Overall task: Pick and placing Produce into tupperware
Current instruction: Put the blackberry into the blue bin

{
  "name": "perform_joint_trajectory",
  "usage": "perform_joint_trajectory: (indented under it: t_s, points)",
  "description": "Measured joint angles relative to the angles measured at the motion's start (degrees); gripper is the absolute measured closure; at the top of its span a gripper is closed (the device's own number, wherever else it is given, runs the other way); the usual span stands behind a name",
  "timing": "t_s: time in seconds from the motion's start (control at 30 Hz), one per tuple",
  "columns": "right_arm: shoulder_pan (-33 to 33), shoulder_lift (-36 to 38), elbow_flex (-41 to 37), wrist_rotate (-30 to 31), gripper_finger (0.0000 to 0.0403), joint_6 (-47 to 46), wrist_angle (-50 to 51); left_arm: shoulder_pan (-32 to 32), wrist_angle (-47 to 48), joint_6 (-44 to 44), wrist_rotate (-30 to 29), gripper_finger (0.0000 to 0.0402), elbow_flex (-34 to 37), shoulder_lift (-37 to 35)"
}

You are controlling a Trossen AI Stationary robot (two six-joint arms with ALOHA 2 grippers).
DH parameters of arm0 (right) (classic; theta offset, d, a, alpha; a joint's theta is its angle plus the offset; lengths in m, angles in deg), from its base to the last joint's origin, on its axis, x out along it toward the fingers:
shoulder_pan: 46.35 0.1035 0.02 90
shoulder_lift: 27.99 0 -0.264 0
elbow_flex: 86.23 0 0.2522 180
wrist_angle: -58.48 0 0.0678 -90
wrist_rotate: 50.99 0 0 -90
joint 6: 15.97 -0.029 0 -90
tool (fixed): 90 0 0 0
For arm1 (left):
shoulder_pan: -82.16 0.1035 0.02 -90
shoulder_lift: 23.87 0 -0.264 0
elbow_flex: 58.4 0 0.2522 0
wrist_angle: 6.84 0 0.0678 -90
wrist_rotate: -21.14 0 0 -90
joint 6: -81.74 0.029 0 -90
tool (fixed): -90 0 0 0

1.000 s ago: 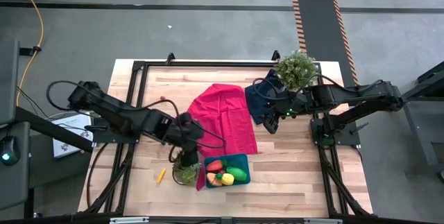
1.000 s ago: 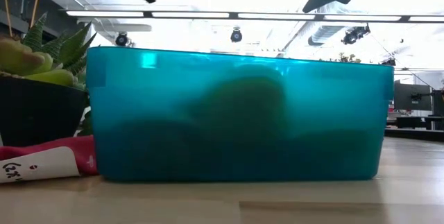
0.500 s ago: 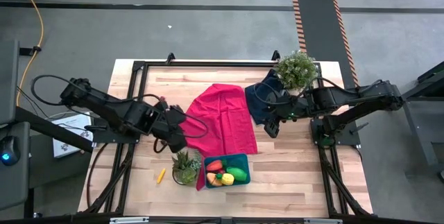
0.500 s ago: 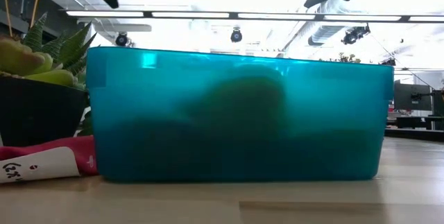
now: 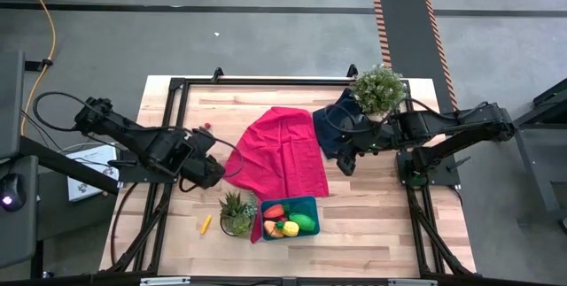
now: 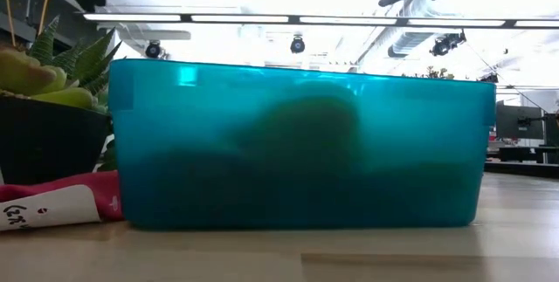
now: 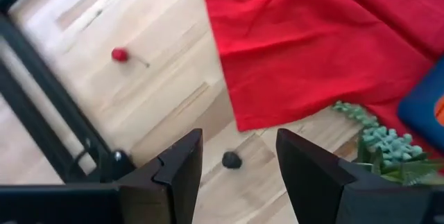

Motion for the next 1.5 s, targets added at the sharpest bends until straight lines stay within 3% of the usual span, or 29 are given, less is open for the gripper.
perform_joint_trajectory:
  t_s: [0.37,0.63,0.77,1.0,1.33,1.5]
  points:
    - [-0.4,0.0,0.0,0.0,0.0160,1.5,-6.1,-10.1,0.1,-19.8,4.6,0.0229,1.1,-0.3]
    - [-2.0,0.0,0.0,0.0,0.0160,2.0,-8.5,-14.9,0.0,-36.9,15.5,0.0229,8.6,-0.3]
    - [-3.7,0.0,0.0,0.0,0.0160,2.1,-9.5,-14.7,-0.1,-40.1,20.1,0.0229,11.9,-0.3]
    - [-7.1,0.0,0.0,-1.7,0.0160,7.4,-10.0,-14.7,-9.9,-41.8,19.3,0.0229,16.5,-0.2]
    - [-12.5,0.0,0.0,-16.8,0.0160,19.7,-11.6,-14.6,-13.5,-54.5,19.4,0.0229,20.4,-0.2]
    - [-13.0,0.0,0.0,-22.5,0.0160,22.8,-11.2,-14.6,-14.5,-57.8,15.5,0.0229,22.0,-0.2]
